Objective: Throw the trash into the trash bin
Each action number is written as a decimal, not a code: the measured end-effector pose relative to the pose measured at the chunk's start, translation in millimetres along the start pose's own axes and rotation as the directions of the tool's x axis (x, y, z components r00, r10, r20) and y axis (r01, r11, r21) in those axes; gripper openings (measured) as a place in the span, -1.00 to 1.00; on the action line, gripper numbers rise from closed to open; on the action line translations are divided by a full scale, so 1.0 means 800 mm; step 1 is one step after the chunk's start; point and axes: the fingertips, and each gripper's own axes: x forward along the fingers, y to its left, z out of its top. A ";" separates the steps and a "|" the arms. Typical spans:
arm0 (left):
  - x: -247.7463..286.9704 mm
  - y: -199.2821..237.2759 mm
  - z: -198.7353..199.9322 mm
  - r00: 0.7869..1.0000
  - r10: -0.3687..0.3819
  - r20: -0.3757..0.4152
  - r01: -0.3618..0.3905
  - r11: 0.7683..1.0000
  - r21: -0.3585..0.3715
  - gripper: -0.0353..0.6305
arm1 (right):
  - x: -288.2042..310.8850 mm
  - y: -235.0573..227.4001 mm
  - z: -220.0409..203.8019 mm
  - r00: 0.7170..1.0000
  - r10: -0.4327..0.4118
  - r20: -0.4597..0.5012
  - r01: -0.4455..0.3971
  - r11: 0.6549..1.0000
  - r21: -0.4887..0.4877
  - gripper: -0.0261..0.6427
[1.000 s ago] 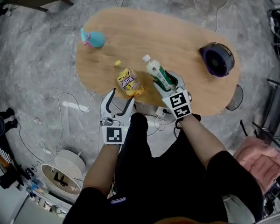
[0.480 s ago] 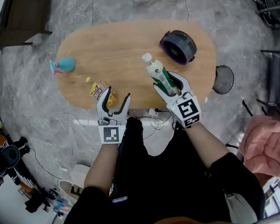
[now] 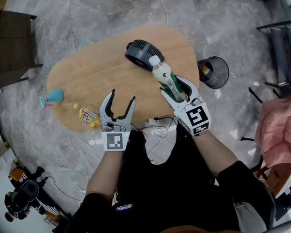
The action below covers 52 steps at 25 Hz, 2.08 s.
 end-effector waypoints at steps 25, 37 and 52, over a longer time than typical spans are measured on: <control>0.223 -0.285 0.037 0.916 -0.397 -0.059 0.400 0.915 0.059 0.33 | -0.205 -0.343 -0.265 0.877 -0.393 -0.275 0.471 0.815 0.339 -0.07; 0.231 -0.291 0.006 0.908 -0.384 -0.171 0.395 0.918 0.040 0.33 | -0.141 -0.452 -0.480 0.750 -0.184 -0.635 0.567 0.672 0.476 -0.07; 0.200 -0.277 -0.042 0.902 -0.349 -0.255 0.356 0.934 -0.016 0.33 | -0.080 -0.496 -0.576 0.637 0.038 -0.770 0.605 0.594 0.530 -0.04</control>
